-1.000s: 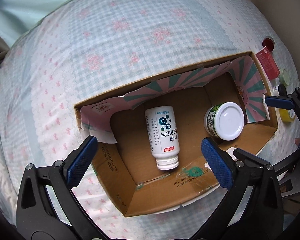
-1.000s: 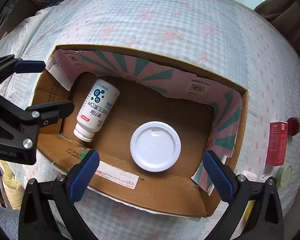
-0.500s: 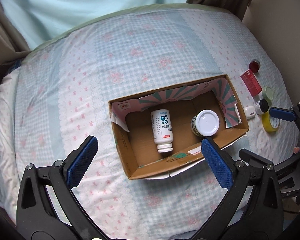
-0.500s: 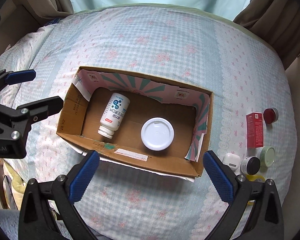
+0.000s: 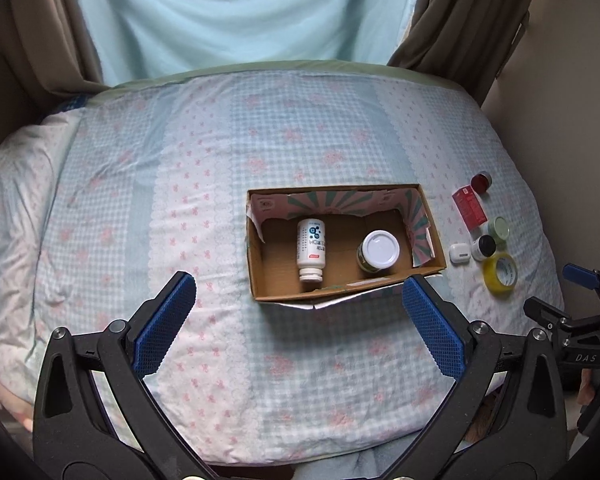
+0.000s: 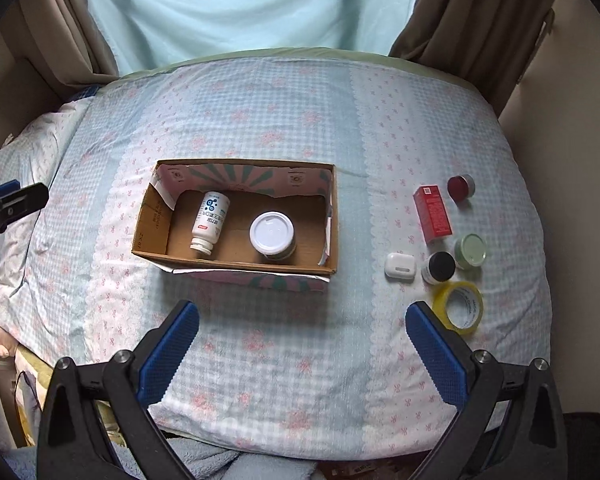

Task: Organize rigid objects
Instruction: 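Lift both tools away from the box back toward the remaining items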

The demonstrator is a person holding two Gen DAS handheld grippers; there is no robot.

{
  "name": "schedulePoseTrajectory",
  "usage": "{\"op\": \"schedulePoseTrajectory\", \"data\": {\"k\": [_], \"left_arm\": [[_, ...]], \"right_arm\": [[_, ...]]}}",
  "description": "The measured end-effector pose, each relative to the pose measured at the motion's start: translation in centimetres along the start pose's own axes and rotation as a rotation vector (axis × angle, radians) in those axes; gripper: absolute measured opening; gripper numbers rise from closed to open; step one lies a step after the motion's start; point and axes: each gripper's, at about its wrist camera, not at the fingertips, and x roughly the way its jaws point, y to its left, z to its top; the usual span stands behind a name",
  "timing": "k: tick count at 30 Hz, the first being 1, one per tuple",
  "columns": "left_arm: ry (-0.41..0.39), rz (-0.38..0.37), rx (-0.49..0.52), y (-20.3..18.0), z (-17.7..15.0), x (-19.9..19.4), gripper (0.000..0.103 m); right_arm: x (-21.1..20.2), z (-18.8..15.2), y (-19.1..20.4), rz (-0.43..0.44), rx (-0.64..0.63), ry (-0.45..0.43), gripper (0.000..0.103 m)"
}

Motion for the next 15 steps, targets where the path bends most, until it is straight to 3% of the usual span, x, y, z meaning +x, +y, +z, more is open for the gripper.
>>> {"op": "schedulePoseTrajectory", "data": {"k": [10,15], "left_arm": [[-0.017,0.010,-0.019,-7.8,-2.5,-1.2,0.103],[-0.026,0.008,-0.079,-14.5,-1.6,0.0,0.103]], "right_arm": [[-2.5,-4.0,-10.8,-0.018,0.117,-0.036,0.103],[-1.8,-5.1,-16.9,-0.016,0.072,-0.036,0.103]]}}
